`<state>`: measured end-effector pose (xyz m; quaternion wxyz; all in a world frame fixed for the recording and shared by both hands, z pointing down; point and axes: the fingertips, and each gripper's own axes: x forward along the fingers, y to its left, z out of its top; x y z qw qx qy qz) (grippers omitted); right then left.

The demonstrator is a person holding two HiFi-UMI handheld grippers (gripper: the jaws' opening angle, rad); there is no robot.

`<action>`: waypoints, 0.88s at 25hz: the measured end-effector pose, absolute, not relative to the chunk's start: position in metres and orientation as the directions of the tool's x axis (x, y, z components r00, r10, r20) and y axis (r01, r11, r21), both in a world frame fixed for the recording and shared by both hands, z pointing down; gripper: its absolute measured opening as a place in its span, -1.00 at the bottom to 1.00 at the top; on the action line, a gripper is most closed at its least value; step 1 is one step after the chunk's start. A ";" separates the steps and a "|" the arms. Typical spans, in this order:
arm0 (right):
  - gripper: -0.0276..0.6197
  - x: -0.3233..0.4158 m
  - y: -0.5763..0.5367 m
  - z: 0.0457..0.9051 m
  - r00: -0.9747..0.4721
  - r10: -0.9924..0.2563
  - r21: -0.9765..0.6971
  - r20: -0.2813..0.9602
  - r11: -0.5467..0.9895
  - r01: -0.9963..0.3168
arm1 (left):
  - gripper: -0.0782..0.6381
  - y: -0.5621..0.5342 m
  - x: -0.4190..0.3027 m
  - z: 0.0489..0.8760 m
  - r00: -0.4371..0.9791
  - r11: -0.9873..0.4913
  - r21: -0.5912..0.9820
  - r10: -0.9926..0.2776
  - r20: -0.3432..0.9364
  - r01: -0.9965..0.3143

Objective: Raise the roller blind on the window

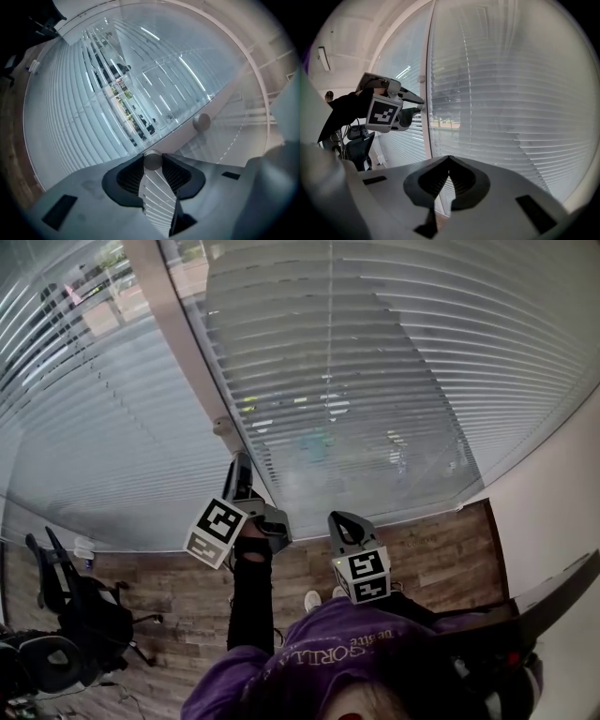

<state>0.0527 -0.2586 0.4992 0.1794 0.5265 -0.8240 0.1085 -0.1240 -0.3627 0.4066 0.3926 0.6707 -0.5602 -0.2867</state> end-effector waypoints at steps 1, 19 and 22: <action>-0.92 0.053 -0.258 0.499 -0.382 -0.829 0.009 0.409 0.422 -0.907 | -0.43 -0.363 -0.123 0.407 0.206 -0.070 0.836 -0.977 0.052 -0.544; -0.93 0.074 -0.262 0.476 -0.325 -0.896 -0.016 0.303 0.337 -0.942 | -0.78 -0.273 -0.067 0.433 0.176 -0.174 0.056 -0.984 0.032 -0.983; -0.93 0.073 -0.261 0.469 -0.329 -0.903 -0.009 0.276 0.340 -0.940 | -0.78 -0.262 -0.052 0.447 0.224 -0.218 0.062 -0.970 0.099 -0.974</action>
